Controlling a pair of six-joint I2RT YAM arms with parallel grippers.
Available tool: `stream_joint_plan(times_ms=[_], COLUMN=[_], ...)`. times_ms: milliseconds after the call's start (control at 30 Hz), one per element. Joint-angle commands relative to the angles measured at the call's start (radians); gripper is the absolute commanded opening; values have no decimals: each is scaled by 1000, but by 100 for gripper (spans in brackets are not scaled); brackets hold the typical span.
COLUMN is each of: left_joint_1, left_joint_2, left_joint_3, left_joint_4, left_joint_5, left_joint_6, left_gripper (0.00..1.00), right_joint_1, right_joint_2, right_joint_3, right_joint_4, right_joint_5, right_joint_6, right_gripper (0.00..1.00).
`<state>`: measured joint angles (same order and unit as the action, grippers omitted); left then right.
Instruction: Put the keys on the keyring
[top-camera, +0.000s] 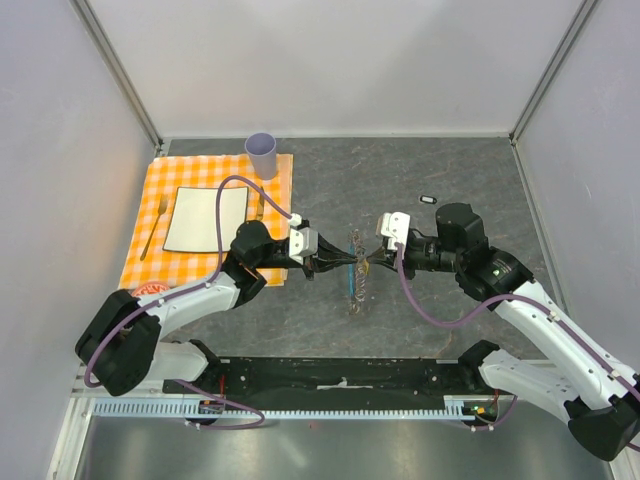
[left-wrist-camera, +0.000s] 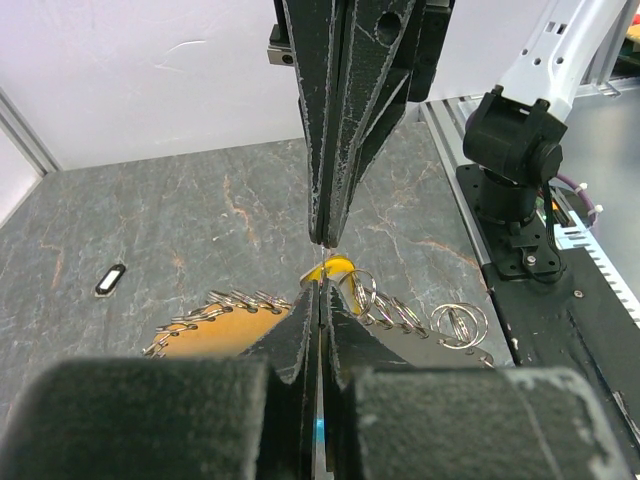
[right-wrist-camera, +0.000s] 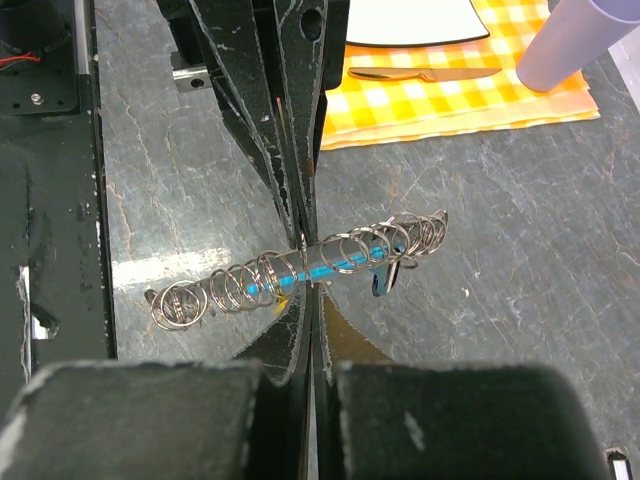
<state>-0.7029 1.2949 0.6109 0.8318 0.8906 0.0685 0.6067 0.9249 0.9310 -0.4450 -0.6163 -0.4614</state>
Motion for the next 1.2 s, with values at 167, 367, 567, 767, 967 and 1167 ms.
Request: stream_joint_plan(times_ms=[167,367,567,767,967,1167], left_joint_1=[-4,-4,-4,-6,-6,-6], left_joint_2=[-19,-6,-9,-9,-14,-26], left_joint_3=[43,52,53,52,50,49], left_joint_4=[47,44,46,43,17,12], left_joint_5=[22,50,53,34,4,-9], left_joint_6=[4,-1,-4,-4,16,22], left_gripper=[2,2,2,2,2,2], right_joint_1=[7,7,7,7,5,7], right_joint_2=[6,11,12,6,-3,-6], right_joint_3=[52,57,52,51,52,51], right_joint_4=[-1,9,15,14,8,-1], right_joint_5=[-26,-43,-48,-50,-49,-46], right_joint_6=[-25,-19,-16,-13,-14,-19], right_gripper=[0,0,0,0,0,0])
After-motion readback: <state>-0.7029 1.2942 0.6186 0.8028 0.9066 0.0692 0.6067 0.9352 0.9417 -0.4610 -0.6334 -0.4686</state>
